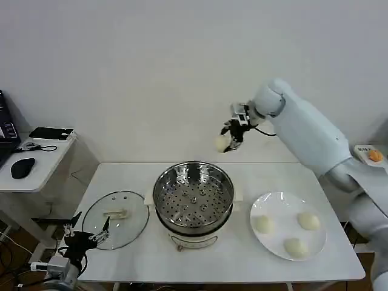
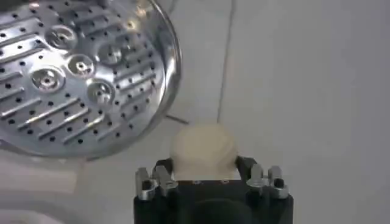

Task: Take steamed baozi put them in steamer then cover it.

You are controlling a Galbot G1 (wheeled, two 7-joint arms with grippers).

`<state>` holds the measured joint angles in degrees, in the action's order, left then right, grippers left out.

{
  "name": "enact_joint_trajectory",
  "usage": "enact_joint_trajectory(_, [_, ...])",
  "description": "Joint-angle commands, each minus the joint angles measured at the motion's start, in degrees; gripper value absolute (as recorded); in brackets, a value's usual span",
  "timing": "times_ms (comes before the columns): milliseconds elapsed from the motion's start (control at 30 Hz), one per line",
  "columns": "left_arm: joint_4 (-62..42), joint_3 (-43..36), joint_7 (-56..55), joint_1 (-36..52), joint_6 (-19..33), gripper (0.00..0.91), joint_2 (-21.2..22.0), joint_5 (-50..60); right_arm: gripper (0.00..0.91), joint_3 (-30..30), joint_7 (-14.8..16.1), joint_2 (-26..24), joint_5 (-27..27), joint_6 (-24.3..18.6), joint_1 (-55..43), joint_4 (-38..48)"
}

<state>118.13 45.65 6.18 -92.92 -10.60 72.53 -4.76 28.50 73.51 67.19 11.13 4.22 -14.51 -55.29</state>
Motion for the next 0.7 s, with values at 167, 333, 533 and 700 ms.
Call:
enact_joint_trajectory(167, [-0.45,0.04,-0.18,-0.52,0.01,0.907,0.33,0.30,0.705,3.52,2.96,5.27,-2.70,-24.25,-0.55,-0.90])
enact_joint_trajectory(333, [-0.45,-0.18,-0.23,-0.57,-0.05,0.907,0.96,0.95,0.705,8.69,3.64,4.53,-1.28,-31.05,-1.10,-5.96])
enact_joint_trajectory(533, [-0.55,-0.29,-0.21,-0.76,-0.06,0.907,1.38,1.37,0.715,10.39,4.08,5.01,4.18,-35.03,-1.75,-9.28])
enact_joint_trajectory(700, [-0.63,-0.44,-0.21,-0.52,-0.06,0.907,1.57,1.46,0.715,11.87,4.33,5.07,6.83,-37.26,-2.17,-11.31])
